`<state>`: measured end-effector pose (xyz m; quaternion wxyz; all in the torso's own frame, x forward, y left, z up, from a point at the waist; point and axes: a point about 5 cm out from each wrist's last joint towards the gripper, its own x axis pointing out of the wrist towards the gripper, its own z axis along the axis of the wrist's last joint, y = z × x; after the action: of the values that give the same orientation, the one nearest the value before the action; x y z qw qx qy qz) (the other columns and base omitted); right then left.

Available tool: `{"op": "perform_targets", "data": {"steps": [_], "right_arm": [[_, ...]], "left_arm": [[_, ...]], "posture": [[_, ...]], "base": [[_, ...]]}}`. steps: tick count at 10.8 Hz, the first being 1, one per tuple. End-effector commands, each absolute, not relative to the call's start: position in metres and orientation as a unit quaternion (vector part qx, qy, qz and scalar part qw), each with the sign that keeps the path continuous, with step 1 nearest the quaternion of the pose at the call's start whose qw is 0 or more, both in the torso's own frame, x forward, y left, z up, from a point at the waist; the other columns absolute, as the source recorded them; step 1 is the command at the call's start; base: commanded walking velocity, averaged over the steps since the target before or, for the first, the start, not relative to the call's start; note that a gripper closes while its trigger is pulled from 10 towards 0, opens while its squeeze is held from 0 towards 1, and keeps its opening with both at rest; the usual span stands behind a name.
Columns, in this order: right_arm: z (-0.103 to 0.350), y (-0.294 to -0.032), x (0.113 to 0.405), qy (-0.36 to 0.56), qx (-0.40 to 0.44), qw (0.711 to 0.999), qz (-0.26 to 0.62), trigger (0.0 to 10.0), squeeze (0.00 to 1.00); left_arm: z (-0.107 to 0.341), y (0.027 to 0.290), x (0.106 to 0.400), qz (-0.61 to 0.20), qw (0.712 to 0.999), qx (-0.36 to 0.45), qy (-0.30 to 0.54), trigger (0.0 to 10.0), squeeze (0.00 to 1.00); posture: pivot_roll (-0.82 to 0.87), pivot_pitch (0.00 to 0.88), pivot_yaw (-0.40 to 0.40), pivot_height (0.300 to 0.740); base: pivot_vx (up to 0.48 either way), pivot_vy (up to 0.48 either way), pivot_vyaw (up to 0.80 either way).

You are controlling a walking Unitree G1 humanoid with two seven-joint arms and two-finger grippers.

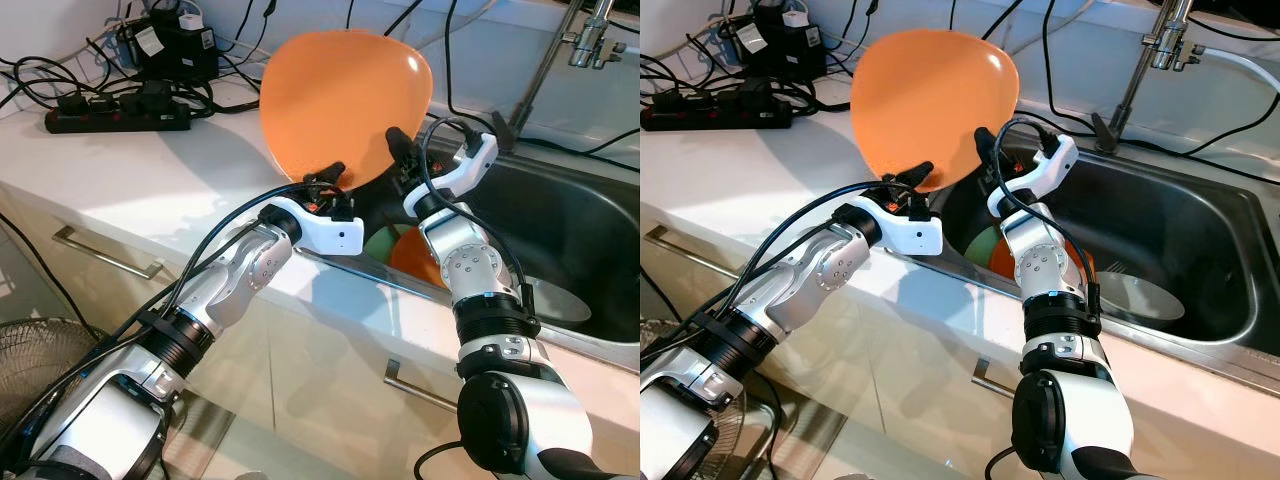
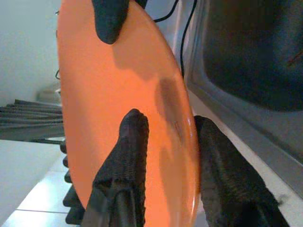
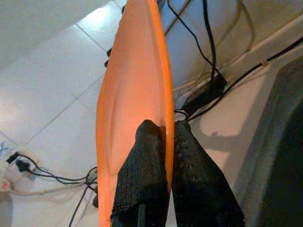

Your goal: Kitchen organization

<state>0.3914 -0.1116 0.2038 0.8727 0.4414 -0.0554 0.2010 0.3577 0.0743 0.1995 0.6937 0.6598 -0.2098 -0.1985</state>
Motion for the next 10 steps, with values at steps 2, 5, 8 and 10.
{"op": "perform_targets", "data": {"steps": [2,5,8,10], "right_arm": [[0.213,-0.121,0.397,-0.071,0.455,0.871,0.170,0.0,0.00],[0.221,-0.153,0.406,-0.104,0.500,0.857,0.064,0.0,0.00],[0.219,-0.176,0.408,-0.119,0.464,0.878,-0.002,0.0,0.00],[0.212,-0.194,0.406,-0.117,0.414,0.902,-0.044,0.2,0.00]], "left_arm": [[0.212,0.071,0.356,-0.186,0.699,0.650,-0.233,10.0,1.00],[0.211,0.068,0.353,-0.186,0.708,0.638,-0.237,10.0,0.00],[0.206,0.070,0.352,-0.192,0.736,0.610,-0.222,10.0,0.00],[0.211,0.074,0.349,-0.197,0.842,0.469,-0.182,10.0,0.00]], "posture": [[0.26,0.015,-0.052,0.740],[0.26,0.013,-0.052,0.740],[0.26,0.013,-0.053,0.740],[0.26,0.015,-0.054,0.740]], "base": [[0.000,0.000,0.00],[0.000,0.000,0.00],[0.000,0.000,0.00],[0.000,0.000,0.00]]}}
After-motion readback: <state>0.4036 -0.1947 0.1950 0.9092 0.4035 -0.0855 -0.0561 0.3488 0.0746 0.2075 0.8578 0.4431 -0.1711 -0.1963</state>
